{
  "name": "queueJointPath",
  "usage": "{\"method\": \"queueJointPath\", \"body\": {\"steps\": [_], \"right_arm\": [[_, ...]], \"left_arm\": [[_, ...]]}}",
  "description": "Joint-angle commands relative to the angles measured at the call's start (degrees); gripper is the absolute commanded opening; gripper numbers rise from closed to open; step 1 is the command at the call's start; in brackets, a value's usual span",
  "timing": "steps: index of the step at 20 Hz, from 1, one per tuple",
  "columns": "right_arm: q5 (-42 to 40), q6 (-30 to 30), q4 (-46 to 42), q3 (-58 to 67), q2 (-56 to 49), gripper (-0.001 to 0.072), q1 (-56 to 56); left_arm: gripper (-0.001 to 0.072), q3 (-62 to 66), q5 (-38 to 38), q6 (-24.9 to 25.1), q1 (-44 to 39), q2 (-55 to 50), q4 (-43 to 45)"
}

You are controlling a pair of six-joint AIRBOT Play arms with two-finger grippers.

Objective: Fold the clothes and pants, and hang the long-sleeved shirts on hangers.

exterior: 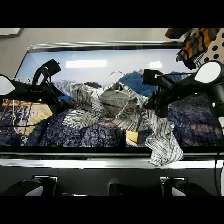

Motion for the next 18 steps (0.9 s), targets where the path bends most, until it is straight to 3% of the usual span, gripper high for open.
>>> {"method": "queueJointPath", "body": {"steps": [1,5,9,15,16,17,18], "right_arm": [[0.96,-1.79,1.31,-0.07,-1.68,0.0027,0.04],[0.04,-2.80,1.60,-0.11,-2.78,0.0028,0.04],[-0.02,-2.80,2.01,-0.11,-2.80,0.0028,0.04],[0.11,-2.80,2.75,-0.11,-2.80,0.0027,0.04],[0.11,-2.80,2.64,-0.11,-2.80,0.0027,0.04],[0.11,-2.78,2.58,-0.11,-2.80,0.0028,0.02],[0.11,-2.80,2.49,-0.11,-2.80,0.0028,0.02]], "left_arm": [[0.0676,-0.74,5.60,7.17,-0.11,0.09,-0.57],[0.0676,-0.74,6.23,9.18,-0.13,-0.22,-3.32],[0.0676,-0.74,6.21,14.67,-0.33,-1.53,-9.60],[0.0664,-0.74,6.34,15.10,-4.63,-5.86,-9.53],[0.0479,-0.74,6.47,15.10,-4.94,-6.05,-9.53],[0.0200,-0.74,6.47,15.10,-4.92,-6.08,-9.51],[0.0029,-0.74,6.45,15.10,-4.61,-6.03,-9.49]]}}
